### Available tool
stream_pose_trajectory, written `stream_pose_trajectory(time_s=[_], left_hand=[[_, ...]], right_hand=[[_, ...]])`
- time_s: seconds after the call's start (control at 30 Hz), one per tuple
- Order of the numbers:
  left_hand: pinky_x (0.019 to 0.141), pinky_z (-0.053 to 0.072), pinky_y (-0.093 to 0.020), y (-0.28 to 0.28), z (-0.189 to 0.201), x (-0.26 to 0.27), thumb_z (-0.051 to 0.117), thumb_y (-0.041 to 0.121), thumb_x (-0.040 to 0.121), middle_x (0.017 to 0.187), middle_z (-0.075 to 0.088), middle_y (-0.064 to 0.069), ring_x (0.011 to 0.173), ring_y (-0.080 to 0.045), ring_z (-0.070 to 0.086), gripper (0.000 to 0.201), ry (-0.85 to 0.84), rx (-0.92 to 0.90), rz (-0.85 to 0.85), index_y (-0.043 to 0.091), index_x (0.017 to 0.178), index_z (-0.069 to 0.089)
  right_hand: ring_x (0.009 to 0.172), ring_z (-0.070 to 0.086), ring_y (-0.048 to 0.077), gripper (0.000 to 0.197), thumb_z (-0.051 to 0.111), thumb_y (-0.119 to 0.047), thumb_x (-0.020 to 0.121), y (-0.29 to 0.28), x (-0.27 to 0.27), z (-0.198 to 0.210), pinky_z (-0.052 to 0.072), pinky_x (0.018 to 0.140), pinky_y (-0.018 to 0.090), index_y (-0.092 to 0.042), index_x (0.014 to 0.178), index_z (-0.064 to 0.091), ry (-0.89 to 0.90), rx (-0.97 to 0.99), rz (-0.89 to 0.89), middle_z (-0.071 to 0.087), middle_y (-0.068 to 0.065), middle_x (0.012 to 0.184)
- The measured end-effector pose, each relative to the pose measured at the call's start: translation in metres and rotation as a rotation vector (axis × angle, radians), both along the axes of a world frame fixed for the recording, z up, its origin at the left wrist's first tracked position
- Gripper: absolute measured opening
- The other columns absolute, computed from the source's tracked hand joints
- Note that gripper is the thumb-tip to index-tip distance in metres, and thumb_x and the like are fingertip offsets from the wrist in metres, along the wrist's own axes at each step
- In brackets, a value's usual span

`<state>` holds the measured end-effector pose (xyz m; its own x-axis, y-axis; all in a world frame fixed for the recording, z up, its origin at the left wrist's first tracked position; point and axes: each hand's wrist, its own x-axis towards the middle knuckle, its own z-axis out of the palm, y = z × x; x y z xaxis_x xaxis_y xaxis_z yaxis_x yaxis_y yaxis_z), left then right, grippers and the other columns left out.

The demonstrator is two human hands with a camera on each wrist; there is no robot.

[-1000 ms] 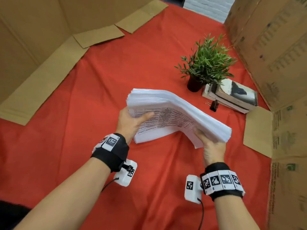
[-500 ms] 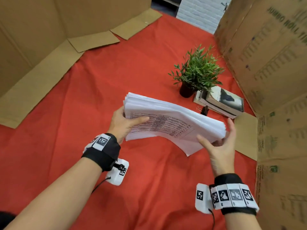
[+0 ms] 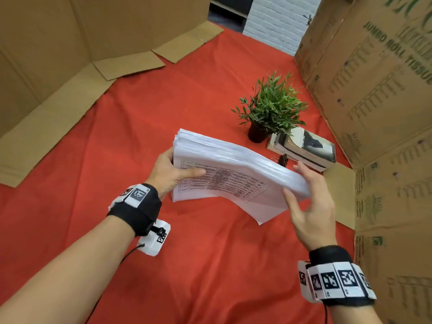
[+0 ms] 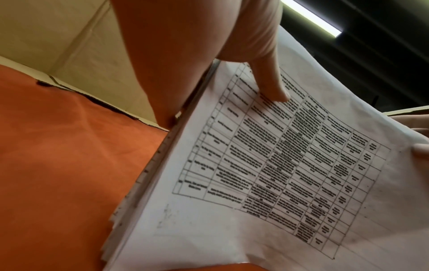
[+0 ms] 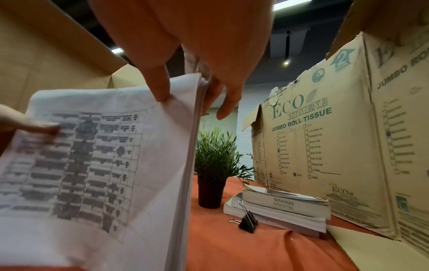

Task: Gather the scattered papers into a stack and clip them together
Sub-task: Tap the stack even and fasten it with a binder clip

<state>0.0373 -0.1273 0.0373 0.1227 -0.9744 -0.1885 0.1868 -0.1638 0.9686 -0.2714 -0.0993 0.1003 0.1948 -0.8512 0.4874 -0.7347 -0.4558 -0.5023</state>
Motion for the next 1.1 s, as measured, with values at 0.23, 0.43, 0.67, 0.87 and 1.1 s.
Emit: stream_pose_trajectory(time_s=[0.23, 0.43, 0.67, 0.87, 1.1], left_hand=[[0.076, 0.056, -0.020, 0.000, 0.002, -0.001, 0.089, 0.014, 0.049, 0.099, 0.077, 0.004, 0.094, -0.010, 0.072, 0.064, 0.031, -0.021, 0.006, 0.021, 0.107, 0.065], [0.078, 0.058, -0.026, -0.002, 0.001, -0.003, 0.086, 0.005, 0.061, 0.097, 0.077, -0.004, 0.093, -0.016, 0.073, 0.045, -0.003, 0.014, -0.021, 0.007, 0.105, 0.072], [0.082, 0.055, -0.020, 0.002, 0.017, -0.012, 0.078, -0.005, 0.071, 0.091, 0.078, 0.006, 0.090, -0.008, 0.072, 0.032, -0.046, -0.106, -0.098, 0.011, 0.098, 0.073], [0.070, 0.054, -0.031, -0.007, 0.074, -0.018, 0.084, 0.006, 0.069, 0.078, 0.070, 0.005, 0.077, -0.004, 0.062, 0.019, -0.193, -0.303, -0.224, 0.006, 0.085, 0.073], [0.101, 0.040, -0.024, -0.010, 0.089, -0.004, 0.087, 0.049, 0.057, 0.129, 0.054, 0.009, 0.119, -0.006, 0.052, 0.085, -0.415, -0.342, 0.443, 0.022, 0.127, 0.047]], right_hand=[[0.111, 0.062, 0.020, 0.020, 0.072, 0.006, 0.082, -0.002, 0.002, 0.005, 0.046, 0.099, 0.029, -0.004, 0.100, 0.071, -0.044, -0.037, 0.002, 0.065, 0.009, 0.118], [0.105, 0.062, 0.016, 0.021, 0.073, 0.005, 0.080, -0.006, 0.003, 0.009, 0.048, 0.094, 0.025, -0.006, 0.096, 0.068, 0.011, -0.039, -0.039, 0.065, 0.006, 0.116], [0.137, 0.042, 0.022, 0.114, 0.087, -0.032, 0.066, -0.034, 0.045, 0.049, 0.035, 0.111, 0.049, -0.014, 0.155, 0.018, 0.392, 0.143, 0.015, 0.041, 0.002, 0.152], [0.081, 0.064, 0.023, 0.020, 0.071, -0.027, 0.086, -0.059, 0.063, 0.063, 0.049, 0.072, 0.034, -0.024, 0.106, 0.068, 0.480, 0.463, 0.255, 0.071, 0.000, 0.086], [0.061, 0.052, 0.004, 0.027, 0.071, -0.016, 0.087, -0.037, 0.025, 0.051, 0.044, 0.061, 0.025, -0.017, 0.062, 0.062, -0.369, 0.569, 0.137, 0.059, -0.013, 0.063]])
